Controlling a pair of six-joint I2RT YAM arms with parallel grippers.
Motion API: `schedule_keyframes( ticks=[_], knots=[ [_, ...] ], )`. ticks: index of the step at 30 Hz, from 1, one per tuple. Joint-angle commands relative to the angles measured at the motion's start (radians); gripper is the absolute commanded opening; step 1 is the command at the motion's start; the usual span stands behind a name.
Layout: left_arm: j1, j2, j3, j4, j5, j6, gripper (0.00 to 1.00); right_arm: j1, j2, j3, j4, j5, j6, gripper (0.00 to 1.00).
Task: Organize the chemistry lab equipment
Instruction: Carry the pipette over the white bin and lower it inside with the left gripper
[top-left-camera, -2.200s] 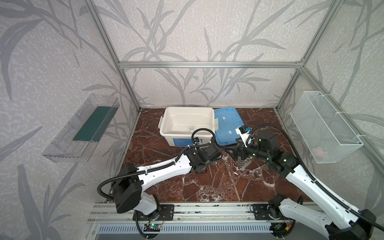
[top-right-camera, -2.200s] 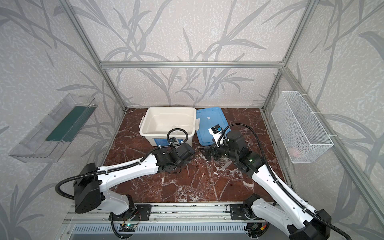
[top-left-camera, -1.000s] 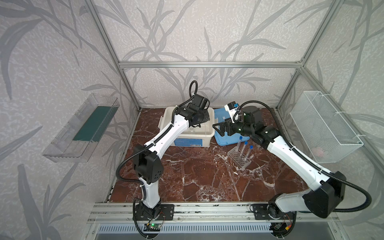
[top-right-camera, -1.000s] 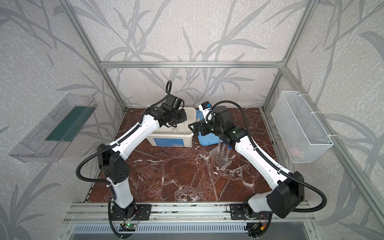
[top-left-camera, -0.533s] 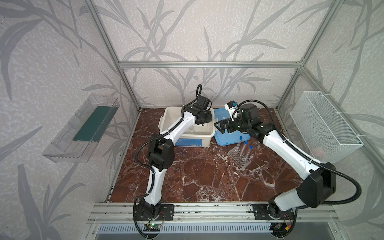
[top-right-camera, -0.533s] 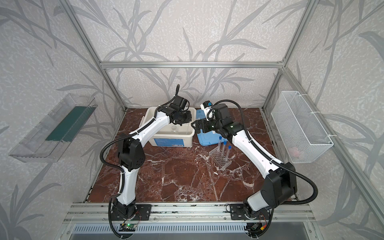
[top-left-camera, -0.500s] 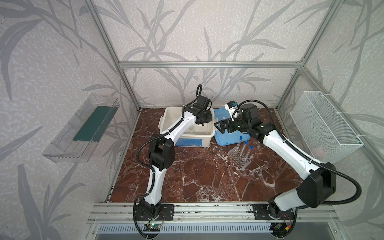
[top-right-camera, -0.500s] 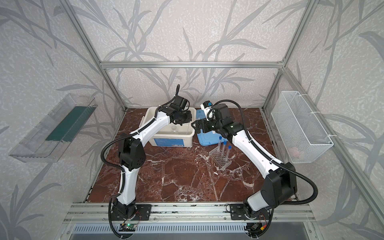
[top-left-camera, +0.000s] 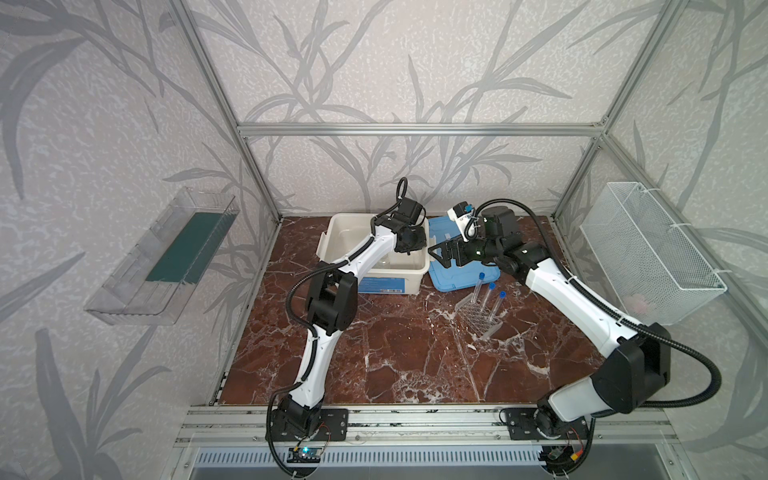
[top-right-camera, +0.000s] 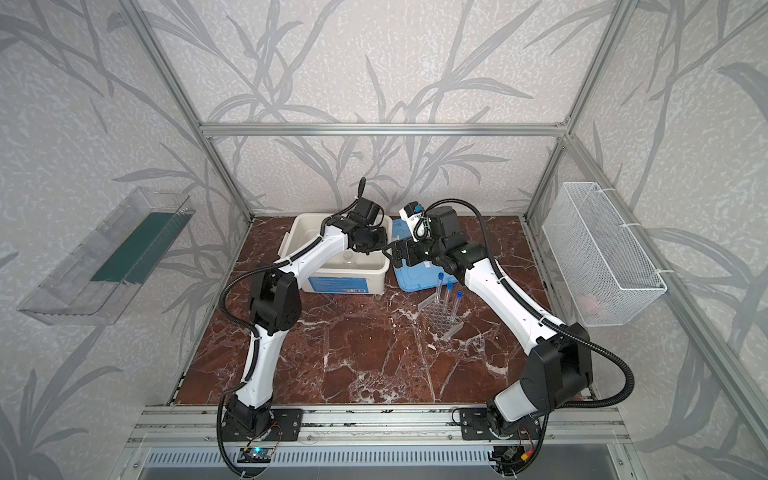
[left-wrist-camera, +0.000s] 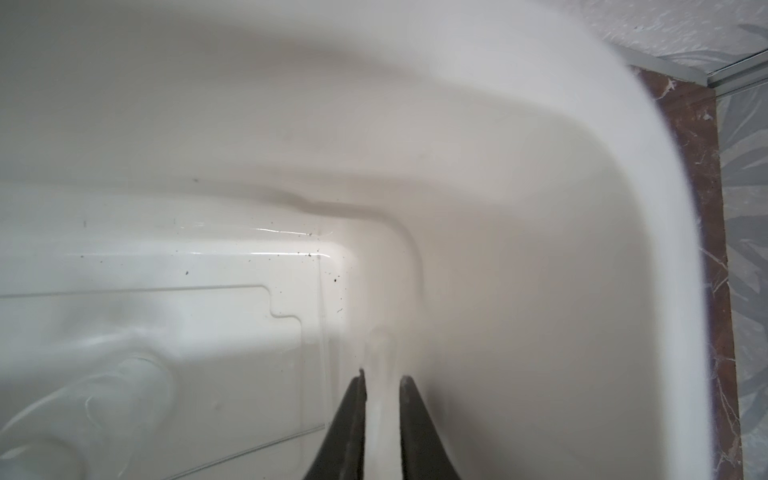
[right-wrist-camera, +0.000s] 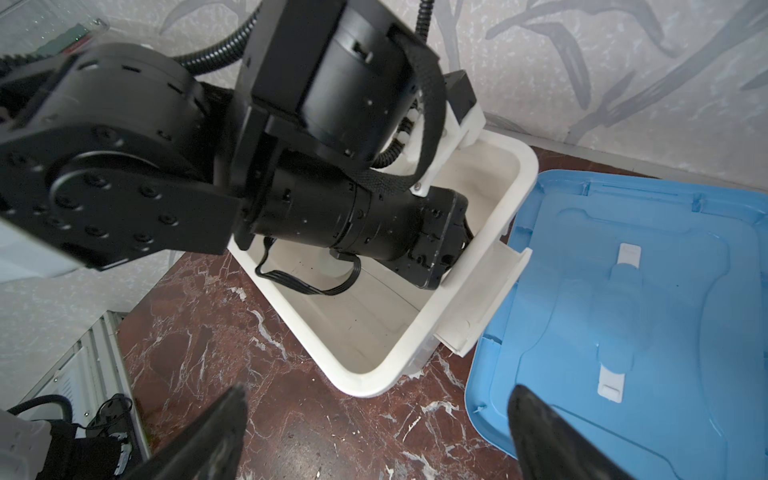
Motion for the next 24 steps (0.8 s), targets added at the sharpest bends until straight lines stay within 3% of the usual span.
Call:
schedule_keyframes(
  ticks=[1,12,17,24],
  knots=[
    [0.002,0.033,0.042,-0.033,0.008,-0.011,0.2,-0.004,0.028,0.044,-0.044,-0.052,-0.038,0.95],
    [0.012,0.043,-0.004,0.013,0.094,-0.053,0.24,-0.002,0.016,0.037,-0.07,-0.027,-0.078,0.95],
    [0.015,0.023,-0.02,0.0,0.043,-0.058,0.24,-0.002,0.007,0.026,-0.07,-0.018,-0.086,0.95],
    [0.018,0.062,-0.027,-0.006,0.059,-0.085,0.24,-0.003,0.001,0.022,-0.075,-0.016,-0.091,0.95]
  ],
)
